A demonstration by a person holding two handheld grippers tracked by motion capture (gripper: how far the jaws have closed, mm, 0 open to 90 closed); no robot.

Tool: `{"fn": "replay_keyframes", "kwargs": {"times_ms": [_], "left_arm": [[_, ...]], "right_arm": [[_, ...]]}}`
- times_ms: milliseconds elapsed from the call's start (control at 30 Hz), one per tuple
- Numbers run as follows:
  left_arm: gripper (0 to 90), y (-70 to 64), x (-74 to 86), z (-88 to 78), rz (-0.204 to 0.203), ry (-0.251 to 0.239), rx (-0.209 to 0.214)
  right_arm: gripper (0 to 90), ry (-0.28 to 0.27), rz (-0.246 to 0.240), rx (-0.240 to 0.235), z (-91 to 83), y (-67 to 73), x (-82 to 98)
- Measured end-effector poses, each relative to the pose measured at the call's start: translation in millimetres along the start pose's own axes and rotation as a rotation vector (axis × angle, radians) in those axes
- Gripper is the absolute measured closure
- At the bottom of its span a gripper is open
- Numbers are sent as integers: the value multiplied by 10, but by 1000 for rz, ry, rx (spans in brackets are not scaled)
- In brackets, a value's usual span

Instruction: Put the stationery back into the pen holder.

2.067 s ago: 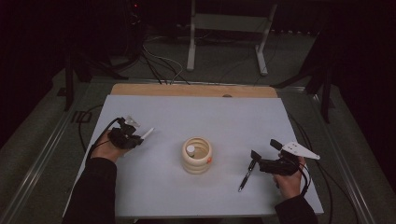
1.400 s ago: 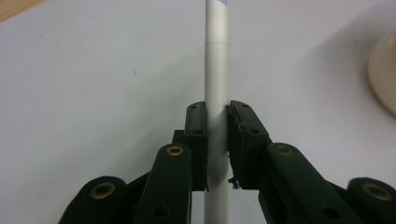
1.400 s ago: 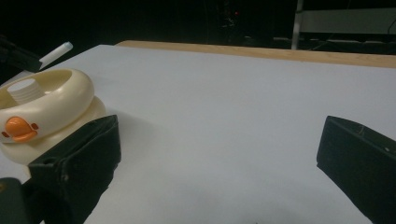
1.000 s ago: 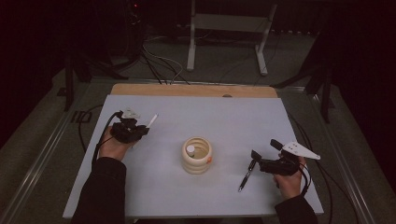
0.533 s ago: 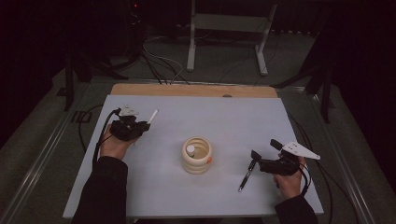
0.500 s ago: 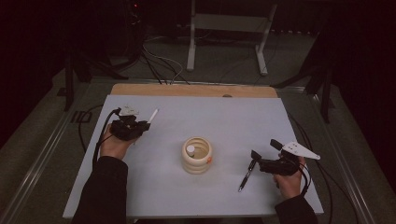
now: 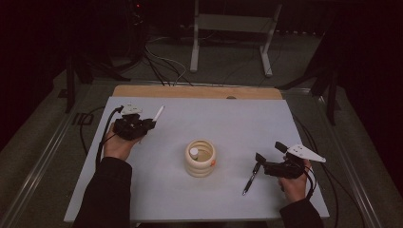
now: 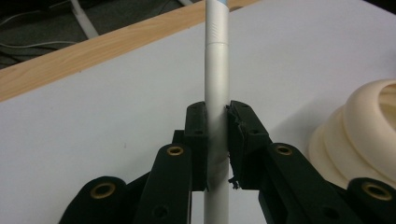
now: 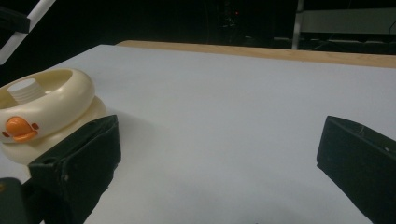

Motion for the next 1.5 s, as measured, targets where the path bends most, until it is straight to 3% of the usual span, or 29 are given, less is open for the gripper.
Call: {"fn": "replay_keyframes", "kwargs": {"times_ms": [833,1500], "left_arm": [[793,-178,-207,2,16,-40,47],[792,-348,-382,38,56,-62,78]], "right_arm": [[0,-4,0,3,-5,-5,-3],[0,-3,2,3,-4,-6,-2]]}}
Point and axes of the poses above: each handheld gripper's, and its own axes: z roughly forward along the jaws, x roughly out of its underside, y roughly to its left, the point moved 5 cm from there along z, roughly forward along the jaws, and after that the axes turned 2 degrees about y, right-handed, at the moved point
